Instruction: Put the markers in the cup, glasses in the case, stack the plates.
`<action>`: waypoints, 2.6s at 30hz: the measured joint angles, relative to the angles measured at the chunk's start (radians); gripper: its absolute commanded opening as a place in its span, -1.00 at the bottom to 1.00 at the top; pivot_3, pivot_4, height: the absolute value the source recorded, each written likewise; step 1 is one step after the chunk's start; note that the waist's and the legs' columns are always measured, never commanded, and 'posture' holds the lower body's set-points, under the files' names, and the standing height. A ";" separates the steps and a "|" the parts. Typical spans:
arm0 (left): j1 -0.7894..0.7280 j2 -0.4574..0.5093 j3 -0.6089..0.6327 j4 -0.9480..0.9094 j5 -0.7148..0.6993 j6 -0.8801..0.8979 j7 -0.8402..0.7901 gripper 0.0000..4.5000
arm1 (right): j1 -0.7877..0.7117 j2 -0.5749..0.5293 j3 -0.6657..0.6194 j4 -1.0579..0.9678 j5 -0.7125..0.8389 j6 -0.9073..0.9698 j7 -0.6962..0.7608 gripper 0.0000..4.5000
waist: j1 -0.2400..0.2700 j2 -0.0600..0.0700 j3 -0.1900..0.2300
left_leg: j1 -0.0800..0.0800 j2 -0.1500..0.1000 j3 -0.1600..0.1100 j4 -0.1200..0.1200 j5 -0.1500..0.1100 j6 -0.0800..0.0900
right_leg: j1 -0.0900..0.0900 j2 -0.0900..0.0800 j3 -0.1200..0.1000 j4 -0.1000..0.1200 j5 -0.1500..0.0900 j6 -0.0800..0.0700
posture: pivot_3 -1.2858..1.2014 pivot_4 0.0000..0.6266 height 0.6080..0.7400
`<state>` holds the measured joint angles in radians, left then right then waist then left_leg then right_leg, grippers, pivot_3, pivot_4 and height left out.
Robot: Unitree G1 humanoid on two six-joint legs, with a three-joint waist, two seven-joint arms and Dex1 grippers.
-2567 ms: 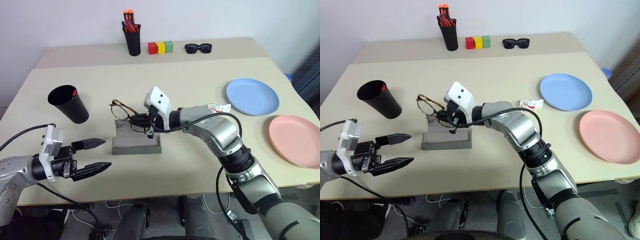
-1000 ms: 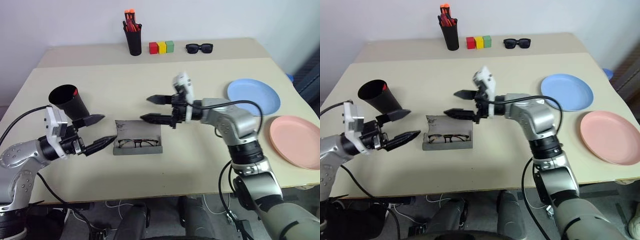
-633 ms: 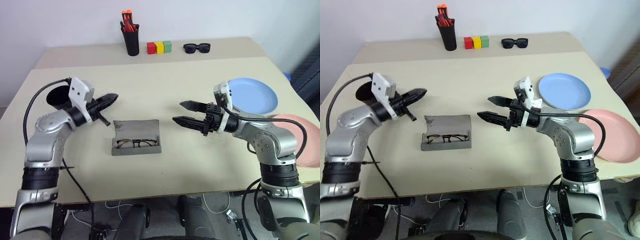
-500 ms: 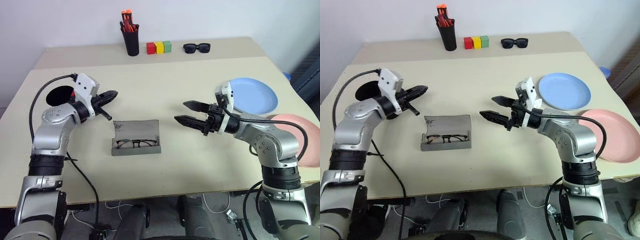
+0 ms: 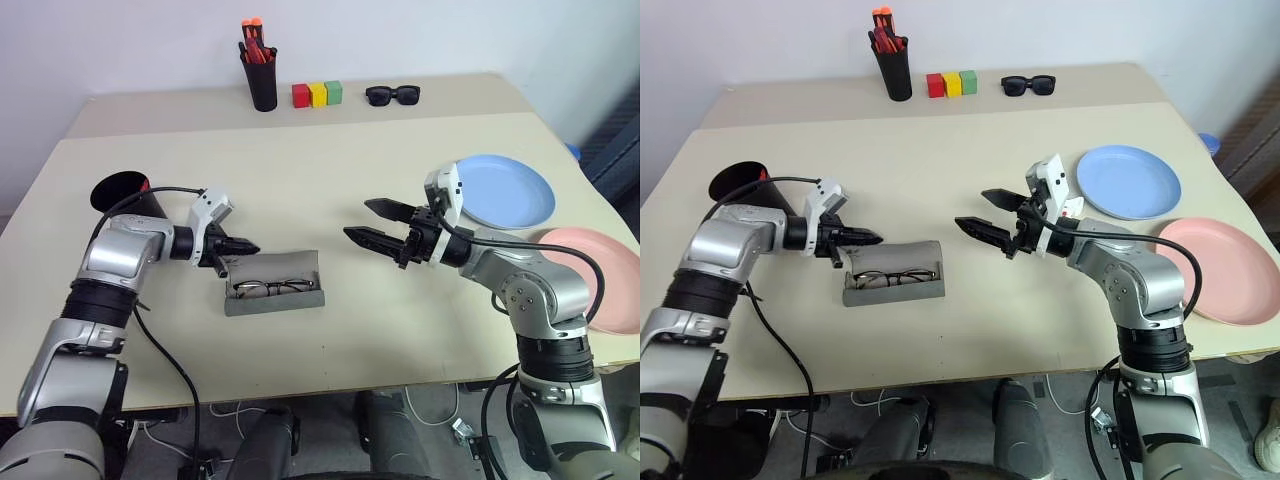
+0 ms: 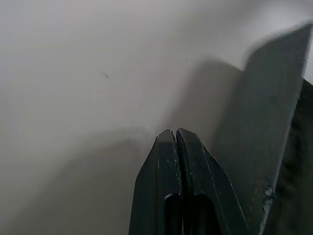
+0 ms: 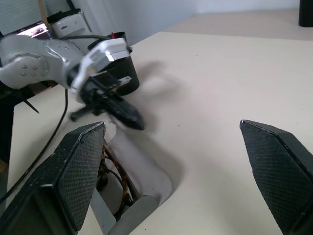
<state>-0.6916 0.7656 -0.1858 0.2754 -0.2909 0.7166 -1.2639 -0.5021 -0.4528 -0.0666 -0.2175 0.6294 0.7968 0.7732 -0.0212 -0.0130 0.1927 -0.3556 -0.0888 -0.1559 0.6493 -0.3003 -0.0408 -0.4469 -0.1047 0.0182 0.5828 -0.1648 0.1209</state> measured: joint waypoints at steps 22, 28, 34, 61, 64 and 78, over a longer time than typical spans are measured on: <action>0.174 -0.127 0.350 -0.282 -0.247 -0.142 0.177 0.96 | -0.060 -0.119 -0.052 0.185 -0.218 -0.206 -0.160 1.00 | 0.010 0.000 0.000 | -0.001 0.000 0.001 0.001 0.000 0.000 | 0.000 0.000 0.001 -0.001 0.001 -0.001 | 0.03 -0.52 1.00; 0.219 -0.130 0.370 -0.323 -0.317 -0.182 0.111 0.96 | 0.054 -0.287 -0.092 0.166 -0.331 -0.110 -0.254 1.00 | 0.011 0.000 0.000 | 0.000 0.000 0.003 0.001 0.000 0.000 | 0.001 0.000 0.001 -0.001 0.001 -0.001 | 0.03 -0.52 1.00; 0.240 -0.119 0.369 -0.305 -0.333 -0.232 0.037 0.96 | 0.188 -0.353 -0.198 0.019 -0.362 0.072 -0.333 1.00 | 0.008 0.000 0.000 | 0.001 0.001 0.007 0.001 0.000 0.000 | 0.001 0.000 0.004 -0.001 0.001 0.000 | 0.03 -0.52 1.00; 0.187 -0.145 0.289 -0.180 -0.298 -0.377 -0.031 1.00 | 0.357 -0.274 -0.338 -0.040 -0.398 0.347 -0.488 -0.98 | 0.010 -0.001 -0.001 | 0.002 0.001 0.009 0.004 -0.001 0.002 | 0.003 0.000 0.006 -0.002 0.002 0.001 | 0.03 -0.52 1.00; 0.194 -0.145 0.291 -0.181 -0.298 -0.380 -0.014 1.00 | 0.311 -0.278 -0.329 0.009 -0.437 0.286 -0.518 -0.98 | 0.010 -0.001 -0.001 | 0.002 0.001 0.010 0.005 -0.001 0.002 | 0.003 0.000 0.007 -0.002 0.002 0.001 | 0.03 -0.52 1.00; 0.246 -0.153 0.309 -0.262 -0.304 -0.390 0.068 1.00 | -0.185 -0.254 0.022 0.520 -0.585 -0.261 -0.395 -0.98 | 0.008 0.000 -0.001 | 0.001 0.002 0.012 0.004 -0.001 0.002 | 0.002 0.001 0.008 -0.004 0.003 0.001 | 0.03 -0.52 1.00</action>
<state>-0.4458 0.6122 0.1231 0.0136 -0.5946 0.3262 -1.1960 -0.6871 -0.7066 -0.0448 0.3020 0.0447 0.5359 0.3783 -0.0136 -0.0135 0.1920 -0.3544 -0.0872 -0.1442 0.6530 -0.3012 -0.0389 -0.4449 -0.1036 0.0262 0.5789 -0.1616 0.1223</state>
